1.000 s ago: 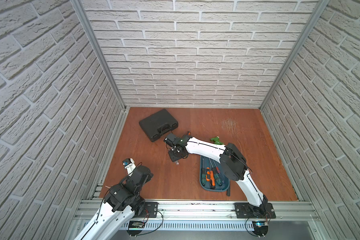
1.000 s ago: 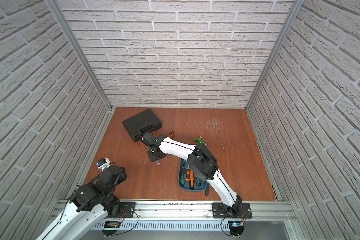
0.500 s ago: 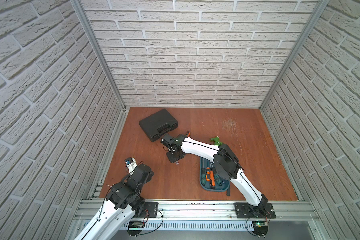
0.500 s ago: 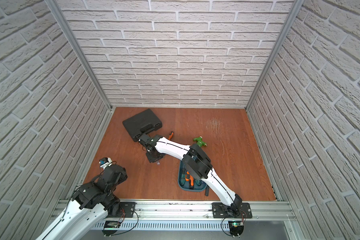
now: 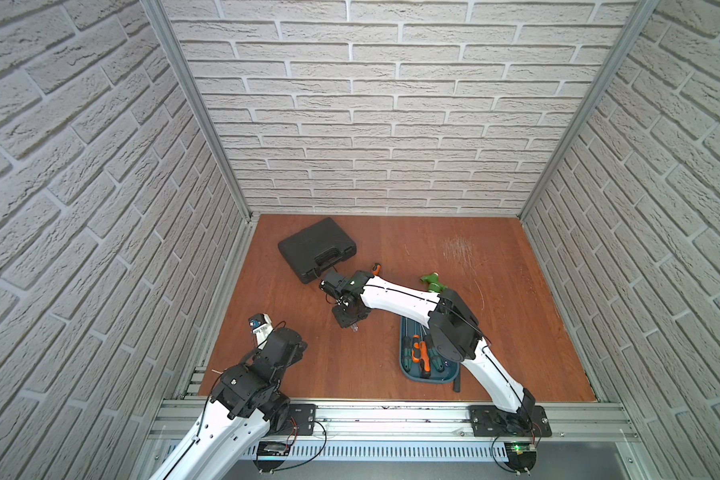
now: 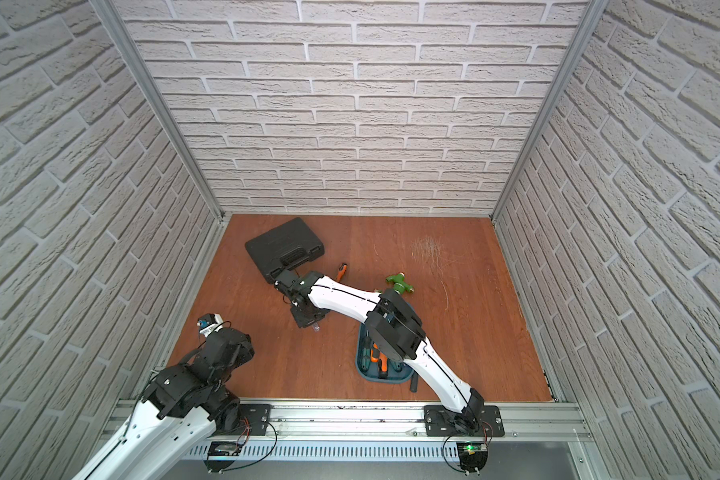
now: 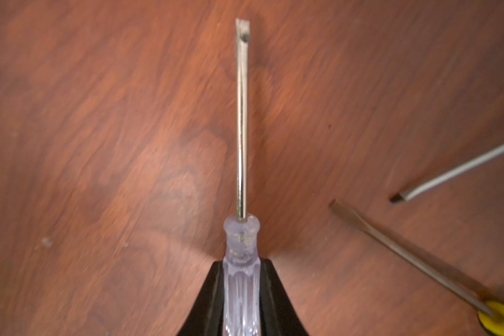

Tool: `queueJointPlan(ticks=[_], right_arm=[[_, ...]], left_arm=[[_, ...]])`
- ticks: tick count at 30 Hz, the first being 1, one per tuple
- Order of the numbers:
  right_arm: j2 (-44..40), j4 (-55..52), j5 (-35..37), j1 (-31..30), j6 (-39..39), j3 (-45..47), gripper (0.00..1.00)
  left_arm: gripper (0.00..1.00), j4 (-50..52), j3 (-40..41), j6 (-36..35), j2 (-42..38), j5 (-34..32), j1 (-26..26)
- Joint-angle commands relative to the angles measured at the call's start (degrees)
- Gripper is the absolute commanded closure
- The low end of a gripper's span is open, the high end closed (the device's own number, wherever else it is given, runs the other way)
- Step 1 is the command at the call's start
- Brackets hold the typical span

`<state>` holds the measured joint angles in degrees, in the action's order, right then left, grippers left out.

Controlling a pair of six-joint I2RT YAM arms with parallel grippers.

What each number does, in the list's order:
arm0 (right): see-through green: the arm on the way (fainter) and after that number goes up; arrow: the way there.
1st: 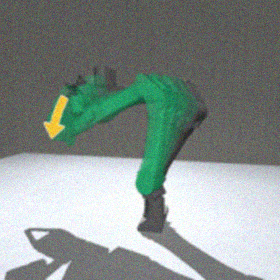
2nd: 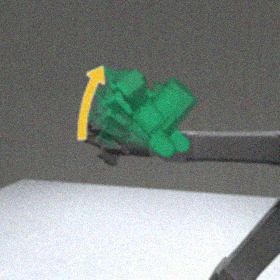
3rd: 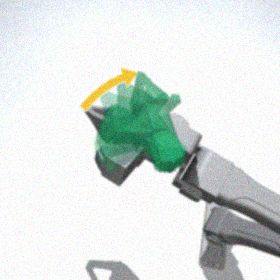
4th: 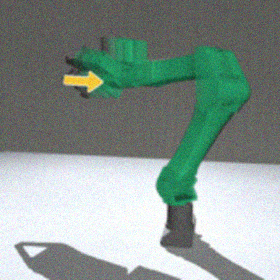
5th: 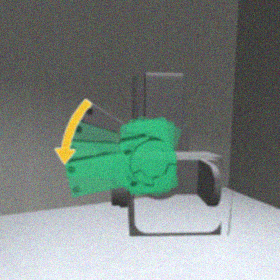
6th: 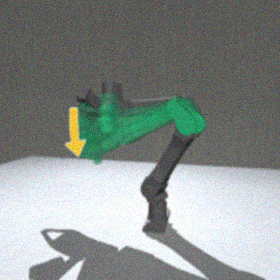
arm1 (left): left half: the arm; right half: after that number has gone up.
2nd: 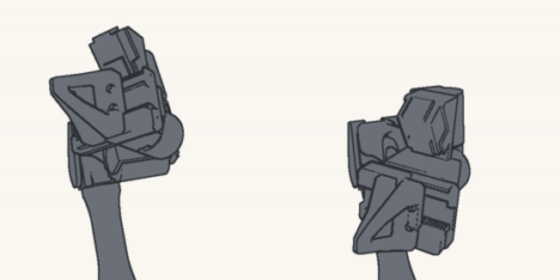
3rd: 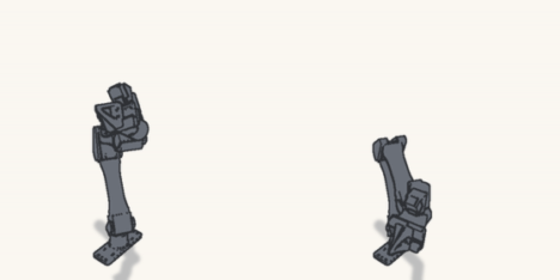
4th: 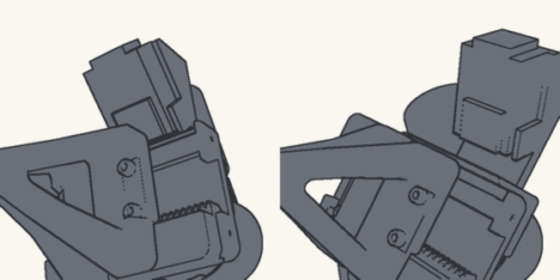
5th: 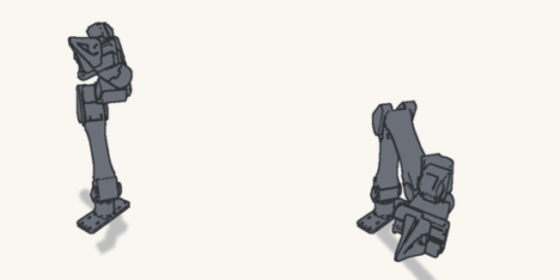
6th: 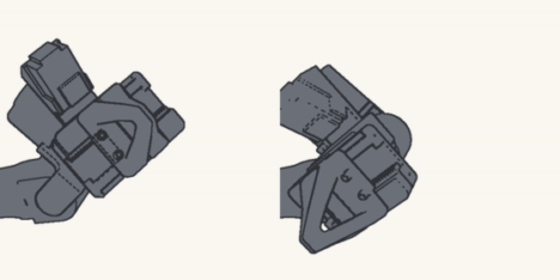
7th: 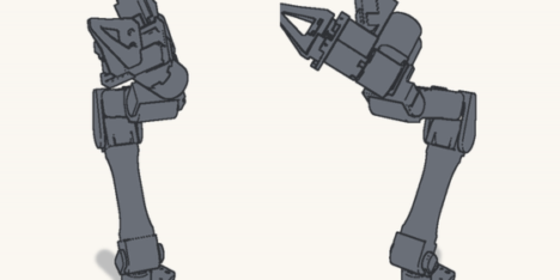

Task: Put the screwdriver on the desktop into the storage box
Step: Pick up the screwdriver from the center of the board, then place the screwdriver in the storage box.

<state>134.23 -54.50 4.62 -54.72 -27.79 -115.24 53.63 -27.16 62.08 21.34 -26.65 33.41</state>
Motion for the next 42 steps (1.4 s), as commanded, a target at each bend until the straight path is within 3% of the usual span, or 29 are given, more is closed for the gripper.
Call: queueJointPlan(ticks=[1,9,14,23,28,31,33,35,42], right_arm=[[-15.31,3.0,3.88,-0.89,-3.56,6.36,0.97],[-45.3,4.5,11.49,-0.74,-15.81,39.88,0.97],[-54.35,6.81,12.33,-0.4,-22.19,54.7,0.97],[-49.28,13.05,10.12,-0.38,-26.47,61.53,0.93],[-47.28,16.04,10.14,-0.17,-27.05,64.52,0.81],[-46.78,16.45,10.04,-0.15,-26.27,64.18,0.67],[-47.49,16.64,10.21,-0.39,-25.93,63.96,0.56],[-48.77,15.93,11.07,-0.54,-25.63,63.51,0.52],[-59.49,13.41,16.8,-1.37,-22.15,61.35,0.49]], left_arm=[[0.49,-0.6,-1.15,-0.52,-0.69,0.62,-0.36],[0.49,-4.26,0.21,-0.51,1.09,2.81,-0.36],[0.49,-8.36,1.92,-0.32,3.22,4.21,-0.62],[0.53,-9.79,2.12,0.75,5.03,7.22,-0.61],[0.54,-9.93,1.76,-0.19,5.13,8.02,-0.61],[0.55,-11.11,0.79,-1.68,7.1,8.46,-0.56],[0.54,-11.68,-0.76,-3.64,9.75,8.59,-0.62],[0.53,-12.84,-2.54,-6.2,12.52,8.84,-0.59],[0.44,-25.63,-10.51,-21.14,28.3,17.9,0.02]])
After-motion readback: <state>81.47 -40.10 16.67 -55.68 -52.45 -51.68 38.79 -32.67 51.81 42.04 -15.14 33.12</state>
